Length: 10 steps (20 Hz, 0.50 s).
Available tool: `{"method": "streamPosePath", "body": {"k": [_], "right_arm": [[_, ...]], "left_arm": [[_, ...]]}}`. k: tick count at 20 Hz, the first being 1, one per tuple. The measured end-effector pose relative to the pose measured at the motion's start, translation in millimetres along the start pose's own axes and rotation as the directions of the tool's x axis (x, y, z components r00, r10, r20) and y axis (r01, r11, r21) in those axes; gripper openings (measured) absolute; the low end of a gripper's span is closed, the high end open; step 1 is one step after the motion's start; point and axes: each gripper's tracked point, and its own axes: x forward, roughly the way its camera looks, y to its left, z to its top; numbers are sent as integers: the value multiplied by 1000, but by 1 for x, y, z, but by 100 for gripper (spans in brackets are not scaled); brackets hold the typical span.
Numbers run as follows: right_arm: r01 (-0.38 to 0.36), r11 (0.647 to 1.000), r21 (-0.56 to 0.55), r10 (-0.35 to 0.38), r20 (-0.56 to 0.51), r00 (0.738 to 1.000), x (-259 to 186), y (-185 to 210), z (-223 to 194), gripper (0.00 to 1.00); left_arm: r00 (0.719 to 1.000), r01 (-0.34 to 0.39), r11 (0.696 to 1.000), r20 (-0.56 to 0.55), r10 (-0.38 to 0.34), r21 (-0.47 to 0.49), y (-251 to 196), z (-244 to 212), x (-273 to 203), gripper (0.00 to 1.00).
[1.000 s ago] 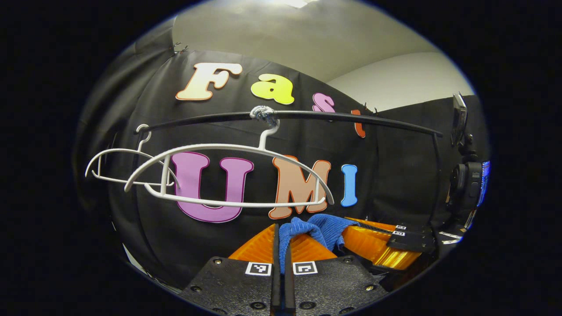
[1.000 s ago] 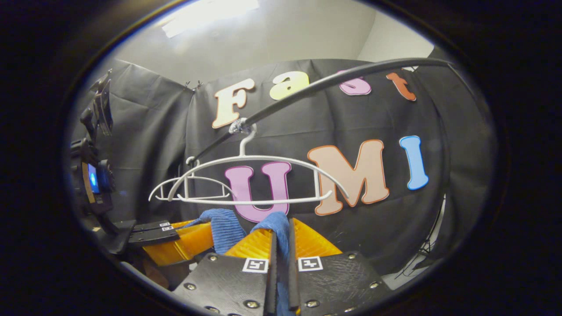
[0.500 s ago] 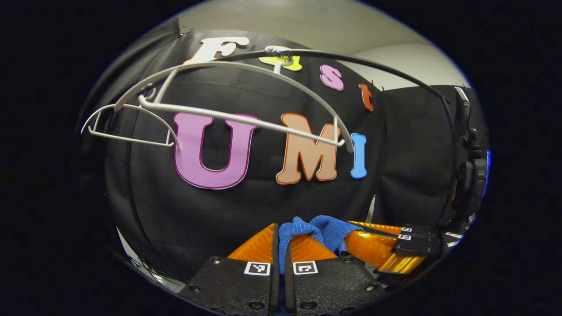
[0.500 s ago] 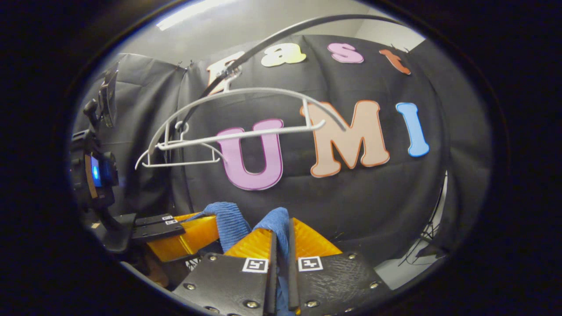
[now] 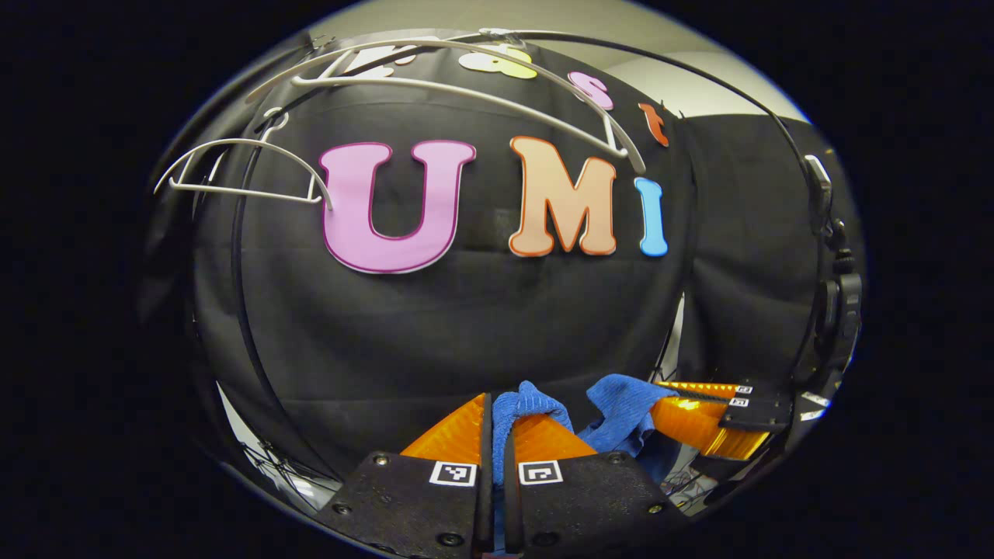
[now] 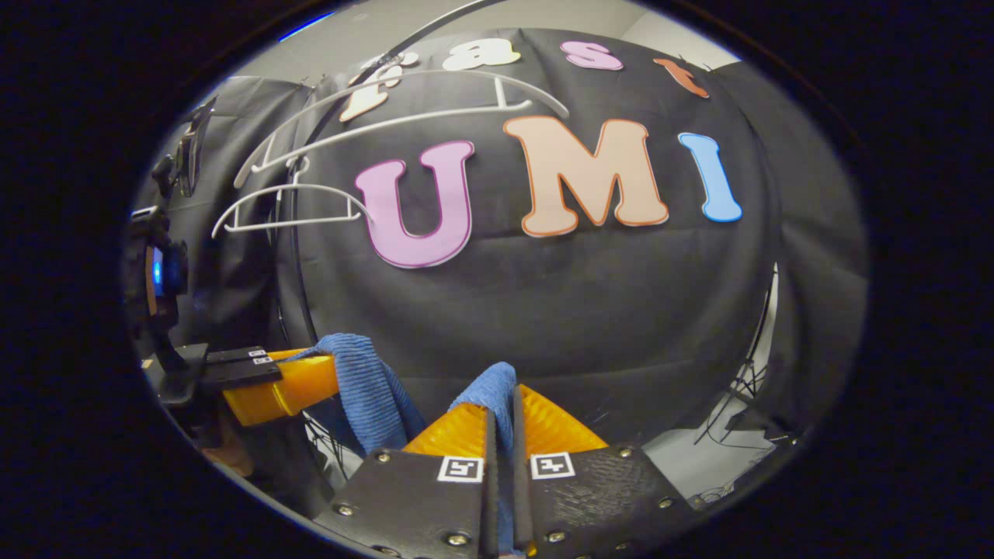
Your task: Grasp the clothes on the hanger with both hands and then place them into the laundry hamper below.
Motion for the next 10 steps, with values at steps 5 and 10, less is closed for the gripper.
{"method": "streamPosePath", "body": {"k": [5,10], "right_arm": [[26,1000,9,-25,-85,996,2,-6,-63,8],[86,996,-32,-90,-174,981,4,-18,-123,26]], "left_arm": [[995,-27,999,-98,24,-27,7,-64,5,5],[958,-83,995,-279,63,-61,23,-147,3,12]]}}
